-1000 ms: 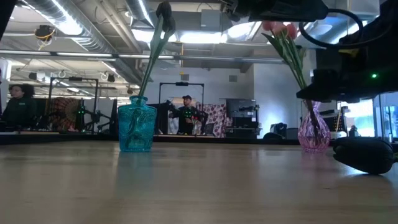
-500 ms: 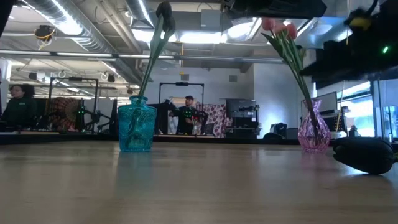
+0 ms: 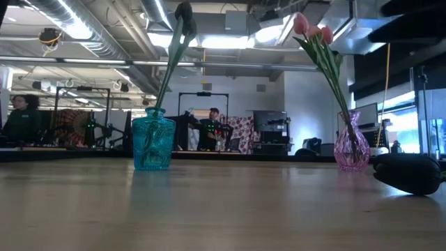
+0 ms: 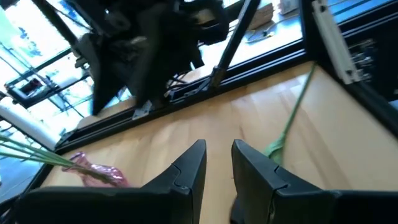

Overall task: Sort flowers into vase by color
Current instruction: Put the black tulip into the blue vase

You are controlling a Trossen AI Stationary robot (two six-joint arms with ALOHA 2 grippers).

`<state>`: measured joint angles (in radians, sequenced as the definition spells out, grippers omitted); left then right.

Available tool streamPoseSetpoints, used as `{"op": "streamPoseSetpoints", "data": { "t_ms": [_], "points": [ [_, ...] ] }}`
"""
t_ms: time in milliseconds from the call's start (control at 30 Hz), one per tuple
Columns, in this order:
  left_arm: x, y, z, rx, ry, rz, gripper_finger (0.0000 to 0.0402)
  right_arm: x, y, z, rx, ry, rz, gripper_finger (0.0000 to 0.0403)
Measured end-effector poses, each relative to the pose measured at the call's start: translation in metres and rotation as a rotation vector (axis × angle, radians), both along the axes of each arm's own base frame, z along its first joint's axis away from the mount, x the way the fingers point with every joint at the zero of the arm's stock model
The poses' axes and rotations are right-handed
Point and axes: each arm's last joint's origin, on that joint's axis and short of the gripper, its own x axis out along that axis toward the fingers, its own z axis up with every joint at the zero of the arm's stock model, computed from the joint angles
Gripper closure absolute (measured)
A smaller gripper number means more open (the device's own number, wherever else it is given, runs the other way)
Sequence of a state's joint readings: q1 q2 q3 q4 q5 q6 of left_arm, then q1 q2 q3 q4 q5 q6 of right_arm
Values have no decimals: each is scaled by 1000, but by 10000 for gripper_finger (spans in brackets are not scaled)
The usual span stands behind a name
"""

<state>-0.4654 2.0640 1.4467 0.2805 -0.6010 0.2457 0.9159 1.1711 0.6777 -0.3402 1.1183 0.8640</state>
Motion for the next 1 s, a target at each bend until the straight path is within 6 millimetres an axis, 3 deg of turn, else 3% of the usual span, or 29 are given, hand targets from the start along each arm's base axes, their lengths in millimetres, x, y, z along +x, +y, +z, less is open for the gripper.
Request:
{"op": "streamPoseSetpoints", "data": {
  "t_ms": [100,200,333,500,733,1000],
  "points": [
    [-5,-10,0,-11,0,-29,328,8,15,-10,91,112,118,111],
    [-12,-23,3,-62,2,-96,328,19,33,-31,148,244,179,111],
    [-25,-45,8,-117,-5,-177,328,33,58,-62,229,424,170,119],
    [-41,-69,6,-161,17,-220,328,46,80,-81,256,597,81,163],
    [-61,-94,4,-196,42,-271,328,57,91,-83,229,600,4,236],
    [-81,-115,-1,-280,118,-330,328,66,78,-88,281,616,-70,275]
  ]
}}
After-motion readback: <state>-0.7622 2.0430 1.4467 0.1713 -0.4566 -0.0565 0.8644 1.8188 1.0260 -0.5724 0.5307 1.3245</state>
